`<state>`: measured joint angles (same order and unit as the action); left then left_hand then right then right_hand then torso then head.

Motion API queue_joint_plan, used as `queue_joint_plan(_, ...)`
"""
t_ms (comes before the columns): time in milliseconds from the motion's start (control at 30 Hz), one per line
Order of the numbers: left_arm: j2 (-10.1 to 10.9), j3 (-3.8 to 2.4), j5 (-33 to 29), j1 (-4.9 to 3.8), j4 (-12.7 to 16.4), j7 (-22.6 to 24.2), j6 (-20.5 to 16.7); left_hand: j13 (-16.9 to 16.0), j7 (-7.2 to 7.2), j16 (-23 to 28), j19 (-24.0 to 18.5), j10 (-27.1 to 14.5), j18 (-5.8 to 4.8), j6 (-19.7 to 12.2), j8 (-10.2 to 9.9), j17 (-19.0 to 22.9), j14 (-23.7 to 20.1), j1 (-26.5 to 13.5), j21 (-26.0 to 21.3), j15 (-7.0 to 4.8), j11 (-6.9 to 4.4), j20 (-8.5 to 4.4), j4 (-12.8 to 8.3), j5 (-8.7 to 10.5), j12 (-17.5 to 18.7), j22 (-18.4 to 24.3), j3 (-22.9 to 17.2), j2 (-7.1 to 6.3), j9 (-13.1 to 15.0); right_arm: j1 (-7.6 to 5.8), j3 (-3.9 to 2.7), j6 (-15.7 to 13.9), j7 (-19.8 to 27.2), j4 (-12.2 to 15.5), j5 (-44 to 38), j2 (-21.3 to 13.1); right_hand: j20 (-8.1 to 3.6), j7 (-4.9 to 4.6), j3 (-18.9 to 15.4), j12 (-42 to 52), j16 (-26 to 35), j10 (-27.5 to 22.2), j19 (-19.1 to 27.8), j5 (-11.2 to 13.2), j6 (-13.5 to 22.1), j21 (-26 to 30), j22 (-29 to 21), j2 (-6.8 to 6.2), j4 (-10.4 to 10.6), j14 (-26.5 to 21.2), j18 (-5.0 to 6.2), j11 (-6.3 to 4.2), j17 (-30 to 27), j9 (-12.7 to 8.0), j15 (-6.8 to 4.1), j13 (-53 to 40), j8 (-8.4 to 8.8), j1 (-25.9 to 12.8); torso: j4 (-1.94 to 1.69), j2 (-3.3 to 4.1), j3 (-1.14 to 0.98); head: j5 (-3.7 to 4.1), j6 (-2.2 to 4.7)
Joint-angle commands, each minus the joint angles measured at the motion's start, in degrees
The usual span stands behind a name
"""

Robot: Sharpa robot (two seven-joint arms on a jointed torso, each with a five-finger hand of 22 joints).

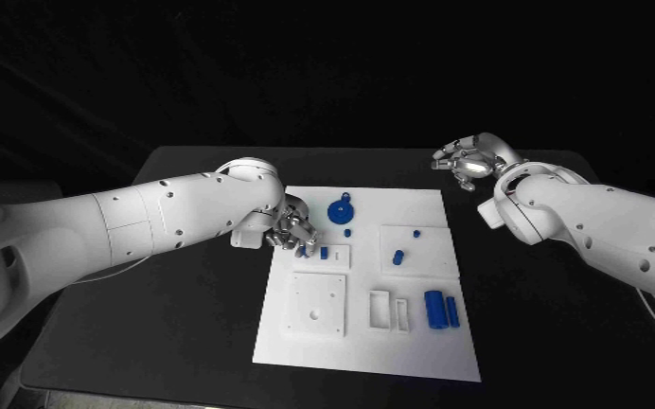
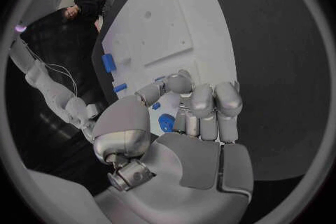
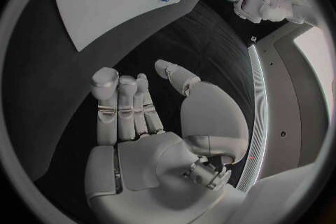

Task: Assemble the parts on the task board

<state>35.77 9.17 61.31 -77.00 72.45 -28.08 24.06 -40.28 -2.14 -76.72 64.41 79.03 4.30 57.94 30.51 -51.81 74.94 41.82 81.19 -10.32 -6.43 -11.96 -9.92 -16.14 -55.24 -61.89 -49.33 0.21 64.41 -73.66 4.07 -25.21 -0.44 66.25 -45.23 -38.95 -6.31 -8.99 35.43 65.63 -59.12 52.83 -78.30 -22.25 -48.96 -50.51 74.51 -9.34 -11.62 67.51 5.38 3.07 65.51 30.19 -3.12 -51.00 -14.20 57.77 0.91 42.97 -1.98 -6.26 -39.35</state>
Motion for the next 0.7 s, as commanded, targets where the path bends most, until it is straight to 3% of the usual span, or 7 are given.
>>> queue_joint_plan(33,-0.45,0.35,0.91,0.37,-0.20,0.15,1.26,-0.07,2.67,-0.25,-0.18,-0.03,7.11,3.17,-0.32,-0.07,-0.07,0.59,0.27,-0.41,-0.36,-1.19,-1.32,-1.54,-0.06,0.07,-3.52,0.91,-0.05,0.02,-0.03,0.59,0.33,0.12,-0.49,0.06,-0.50,-0.44,0.14,0.26,-0.38,-0.52,0.01,-0.41,0.15,0.32,0.06,0.10,-0.14,-0.35,9.62,-0.05,-0.08,0.07,-0.05,0.10,0.29,0.00,-0.01,0.01,-0.01,-0.02,0.00)
queue_joint_plan(700,0.02,0.43,1.10,0.39,-0.25,0.08,2.80,-0.10,2.70,-0.30,-0.20,-0.01,7.10,3.42,-0.85,-0.11,-0.03,0.72,0.35,-0.36,-0.40,-1.15,-1.53,-1.68,-0.09,0.09,-3.44,0.86,0.49,0.02,-0.03,0.54,0.32,0.12,-0.51,-0.08,-0.50,-0.45,0.15,0.31,-0.41,-0.53,-0.01,-0.47,0.14,0.34,0.09,0.10,-0.16,-0.36,9.62,-0.04,-0.12,0.09,-0.05,0.14,0.28,0.01,-0.02,-0.02,0.02,0.03,-0.01)
